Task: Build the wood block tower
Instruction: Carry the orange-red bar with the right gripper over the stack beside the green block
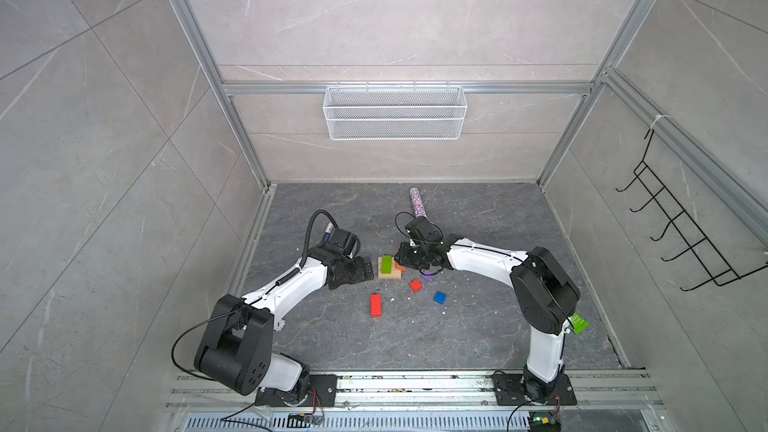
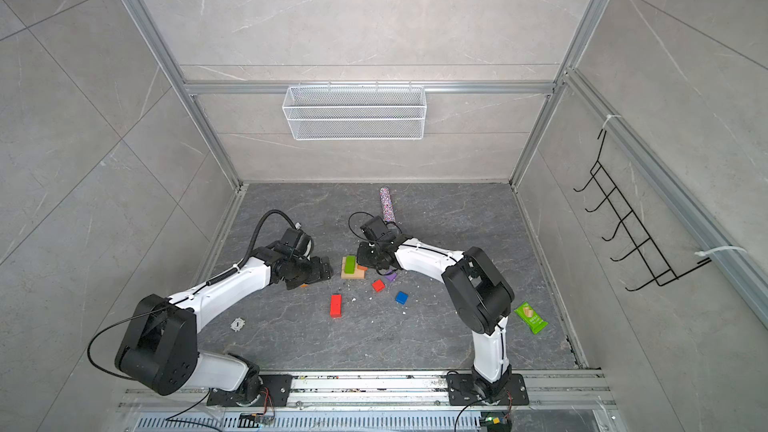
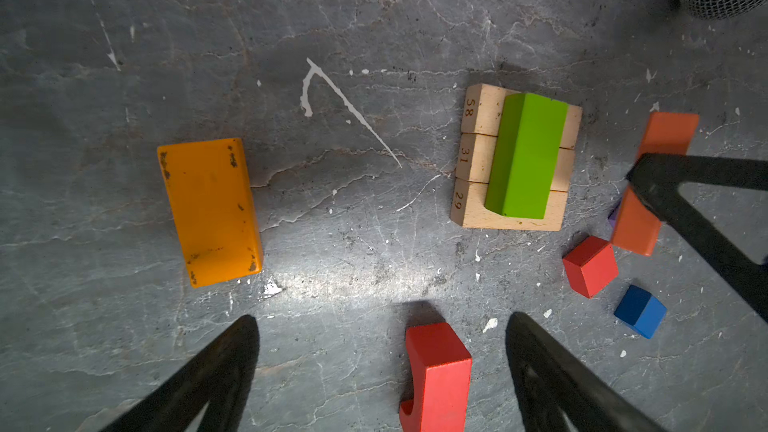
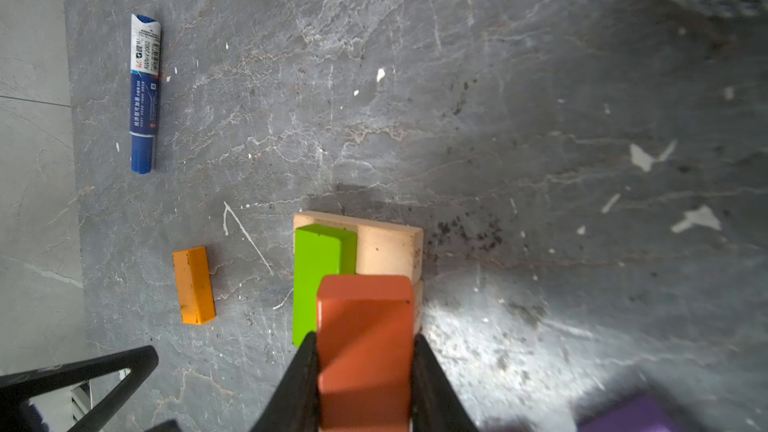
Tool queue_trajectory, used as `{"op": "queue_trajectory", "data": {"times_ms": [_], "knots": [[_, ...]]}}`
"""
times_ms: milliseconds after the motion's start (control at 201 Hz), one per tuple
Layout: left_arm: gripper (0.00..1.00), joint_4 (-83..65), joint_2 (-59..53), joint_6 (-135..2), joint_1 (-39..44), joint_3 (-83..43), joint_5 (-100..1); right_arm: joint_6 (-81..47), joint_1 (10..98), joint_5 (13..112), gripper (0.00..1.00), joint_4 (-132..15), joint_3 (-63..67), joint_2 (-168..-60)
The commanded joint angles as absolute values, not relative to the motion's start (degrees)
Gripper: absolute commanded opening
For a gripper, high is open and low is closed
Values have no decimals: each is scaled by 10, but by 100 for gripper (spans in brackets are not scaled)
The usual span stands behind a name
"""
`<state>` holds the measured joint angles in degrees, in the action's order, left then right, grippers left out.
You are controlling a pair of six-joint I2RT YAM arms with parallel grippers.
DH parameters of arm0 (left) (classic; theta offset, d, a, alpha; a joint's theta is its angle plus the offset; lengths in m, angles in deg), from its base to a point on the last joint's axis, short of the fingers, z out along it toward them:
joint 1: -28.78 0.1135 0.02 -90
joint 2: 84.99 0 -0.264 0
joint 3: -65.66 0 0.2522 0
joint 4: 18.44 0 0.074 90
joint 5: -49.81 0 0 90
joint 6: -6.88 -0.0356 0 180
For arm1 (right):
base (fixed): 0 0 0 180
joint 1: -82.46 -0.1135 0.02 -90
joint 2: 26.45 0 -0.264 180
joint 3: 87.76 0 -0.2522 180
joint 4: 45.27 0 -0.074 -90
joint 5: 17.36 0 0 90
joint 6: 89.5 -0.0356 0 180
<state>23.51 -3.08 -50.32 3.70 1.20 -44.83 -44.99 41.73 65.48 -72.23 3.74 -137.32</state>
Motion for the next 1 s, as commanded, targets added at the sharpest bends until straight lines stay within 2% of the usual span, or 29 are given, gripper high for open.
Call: {"op": "queue_trajectory", "data": {"times_ms": [0, 991], "knots": [[95, 238, -49, -512, 40, 13, -451, -460, 411, 653, 0, -721, 15, -1392], [94, 243, -52, -517, 40, 23, -442, -467, 404, 663, 5, -739, -4, -1425]]}}
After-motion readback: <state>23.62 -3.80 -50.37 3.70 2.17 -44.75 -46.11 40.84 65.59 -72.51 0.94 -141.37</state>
